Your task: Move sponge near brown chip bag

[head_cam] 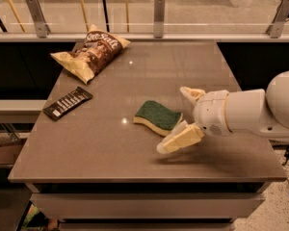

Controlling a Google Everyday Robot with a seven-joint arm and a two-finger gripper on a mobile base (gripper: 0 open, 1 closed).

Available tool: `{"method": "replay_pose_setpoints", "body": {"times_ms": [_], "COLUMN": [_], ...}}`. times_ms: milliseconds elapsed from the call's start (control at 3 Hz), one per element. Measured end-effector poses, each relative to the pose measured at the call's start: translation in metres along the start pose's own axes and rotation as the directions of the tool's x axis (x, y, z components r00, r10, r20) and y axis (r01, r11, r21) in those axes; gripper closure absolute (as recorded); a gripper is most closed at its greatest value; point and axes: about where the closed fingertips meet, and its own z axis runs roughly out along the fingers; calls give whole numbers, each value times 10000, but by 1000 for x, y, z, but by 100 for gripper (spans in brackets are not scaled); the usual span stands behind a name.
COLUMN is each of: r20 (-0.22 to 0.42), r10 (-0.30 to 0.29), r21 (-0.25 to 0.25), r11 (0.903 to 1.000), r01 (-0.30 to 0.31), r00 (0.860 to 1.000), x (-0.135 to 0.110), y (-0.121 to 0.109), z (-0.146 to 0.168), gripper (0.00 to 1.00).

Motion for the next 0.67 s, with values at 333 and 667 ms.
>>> {"method": "replay_pose_setpoints", "body": {"times_ms": [333, 667], "r20": [-200, -431], "r10": [104, 209], "r21": [-595, -925], "r11": [9982, 9954], "r01": [-116, -248], "r00": [9997, 9989], "x": [5, 6], "y": [1, -1], "z": [14, 23], "gripper": [0, 0]}}
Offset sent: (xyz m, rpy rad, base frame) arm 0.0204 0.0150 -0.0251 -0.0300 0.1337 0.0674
